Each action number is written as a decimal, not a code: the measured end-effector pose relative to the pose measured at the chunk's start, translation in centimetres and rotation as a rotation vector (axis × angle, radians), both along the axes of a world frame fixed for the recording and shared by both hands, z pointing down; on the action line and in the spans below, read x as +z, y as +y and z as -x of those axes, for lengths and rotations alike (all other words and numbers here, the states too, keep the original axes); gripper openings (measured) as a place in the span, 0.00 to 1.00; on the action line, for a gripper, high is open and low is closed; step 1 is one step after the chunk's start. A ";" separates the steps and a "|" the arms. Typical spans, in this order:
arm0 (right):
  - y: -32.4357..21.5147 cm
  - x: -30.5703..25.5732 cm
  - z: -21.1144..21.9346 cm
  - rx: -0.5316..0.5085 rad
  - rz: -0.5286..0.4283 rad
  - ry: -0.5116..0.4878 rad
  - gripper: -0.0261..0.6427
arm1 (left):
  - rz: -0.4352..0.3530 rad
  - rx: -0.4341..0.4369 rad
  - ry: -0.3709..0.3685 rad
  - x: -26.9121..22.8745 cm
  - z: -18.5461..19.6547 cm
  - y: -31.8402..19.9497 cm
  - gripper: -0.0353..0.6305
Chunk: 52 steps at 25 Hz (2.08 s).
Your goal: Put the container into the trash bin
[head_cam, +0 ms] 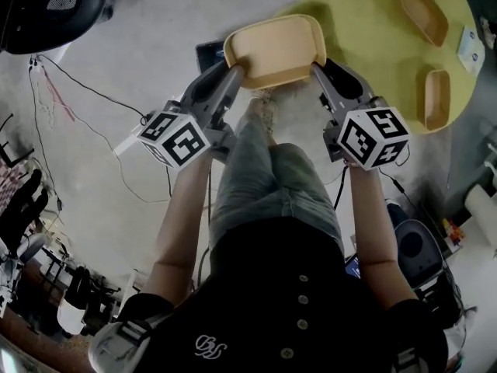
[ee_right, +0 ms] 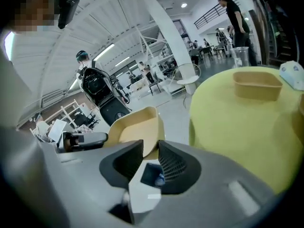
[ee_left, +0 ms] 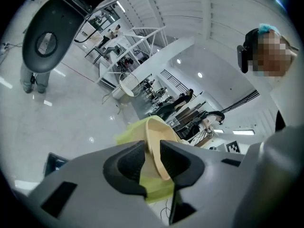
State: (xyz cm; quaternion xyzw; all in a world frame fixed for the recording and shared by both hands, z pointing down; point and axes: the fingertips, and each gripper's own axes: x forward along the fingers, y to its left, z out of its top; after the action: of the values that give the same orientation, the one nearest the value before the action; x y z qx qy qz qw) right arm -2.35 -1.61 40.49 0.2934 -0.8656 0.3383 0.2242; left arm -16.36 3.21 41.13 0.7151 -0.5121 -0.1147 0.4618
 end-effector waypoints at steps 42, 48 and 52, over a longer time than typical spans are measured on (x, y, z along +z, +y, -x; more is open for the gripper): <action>8.7 22.3 7.1 -0.227 0.307 0.101 0.25 | 0.209 -0.065 -0.188 19.7 6.9 6.2 0.21; 7.7 24.9 7.9 -0.207 0.304 0.098 0.32 | 0.255 -0.063 -0.266 23.4 7.1 5.2 0.26; 8.5 23.3 5.7 -0.191 0.302 0.101 0.33 | 0.247 -0.074 -0.276 21.8 5.3 5.5 0.30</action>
State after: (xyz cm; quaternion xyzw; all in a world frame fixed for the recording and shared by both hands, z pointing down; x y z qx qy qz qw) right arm -8.06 6.89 63.80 0.1894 -0.8165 0.4267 0.3398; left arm -21.61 8.68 62.90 0.6425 -0.6067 0.0311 0.4671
